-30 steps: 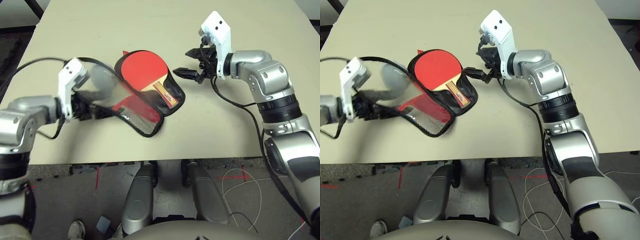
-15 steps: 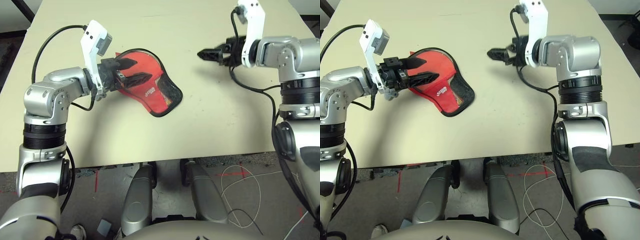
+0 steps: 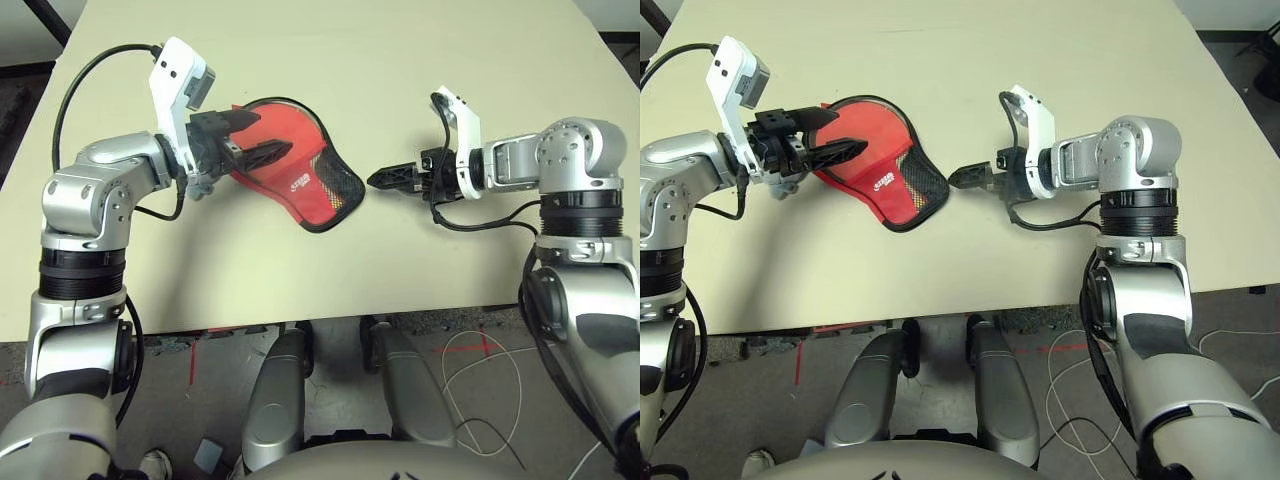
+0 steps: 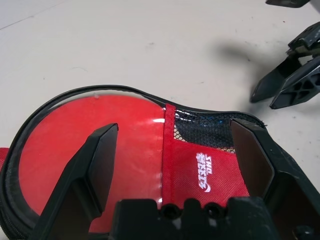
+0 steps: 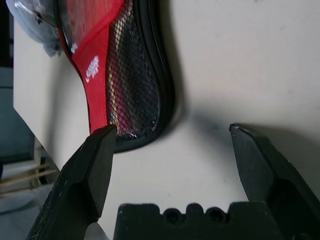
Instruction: Store the ping-pong paddle in its case and zip it.
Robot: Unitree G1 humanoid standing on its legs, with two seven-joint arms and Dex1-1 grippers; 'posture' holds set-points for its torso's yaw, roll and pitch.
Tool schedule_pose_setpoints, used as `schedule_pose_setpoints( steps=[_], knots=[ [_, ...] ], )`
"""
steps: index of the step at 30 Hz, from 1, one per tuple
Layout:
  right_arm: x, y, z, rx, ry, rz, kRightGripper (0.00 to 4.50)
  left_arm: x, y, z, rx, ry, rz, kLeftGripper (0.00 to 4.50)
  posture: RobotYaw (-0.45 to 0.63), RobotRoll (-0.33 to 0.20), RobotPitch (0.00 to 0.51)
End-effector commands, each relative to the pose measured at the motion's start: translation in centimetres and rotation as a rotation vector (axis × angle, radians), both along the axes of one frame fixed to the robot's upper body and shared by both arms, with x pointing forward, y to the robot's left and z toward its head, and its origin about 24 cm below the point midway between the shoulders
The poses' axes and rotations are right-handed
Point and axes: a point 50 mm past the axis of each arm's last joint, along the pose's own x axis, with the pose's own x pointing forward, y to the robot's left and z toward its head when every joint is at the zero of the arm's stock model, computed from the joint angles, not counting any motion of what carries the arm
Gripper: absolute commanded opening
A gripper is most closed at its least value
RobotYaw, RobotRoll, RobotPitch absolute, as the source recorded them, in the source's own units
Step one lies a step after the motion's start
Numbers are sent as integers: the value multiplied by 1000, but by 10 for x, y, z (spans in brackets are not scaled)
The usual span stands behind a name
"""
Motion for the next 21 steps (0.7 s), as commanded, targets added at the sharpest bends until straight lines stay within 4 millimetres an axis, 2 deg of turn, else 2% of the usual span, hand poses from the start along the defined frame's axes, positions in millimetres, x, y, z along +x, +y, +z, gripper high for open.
schedule_pose_setpoints(
  steps=[1, 11, 21],
  knots=[
    [-2, 13, -12, 14, 75, 21, 4482, -3, 5, -3, 16, 9, 11, 4500, 155, 0, 283],
    [-3, 39, -21, 9, 139, 53, 4482, -5, 7, -8, 11, 21, 28, 4500, 160, 0, 298],
    [-5, 73, -17, 2, 170, 149, 4482, -6, 6, -10, -2, 25, 32, 4500, 166, 0, 314]
  ],
)
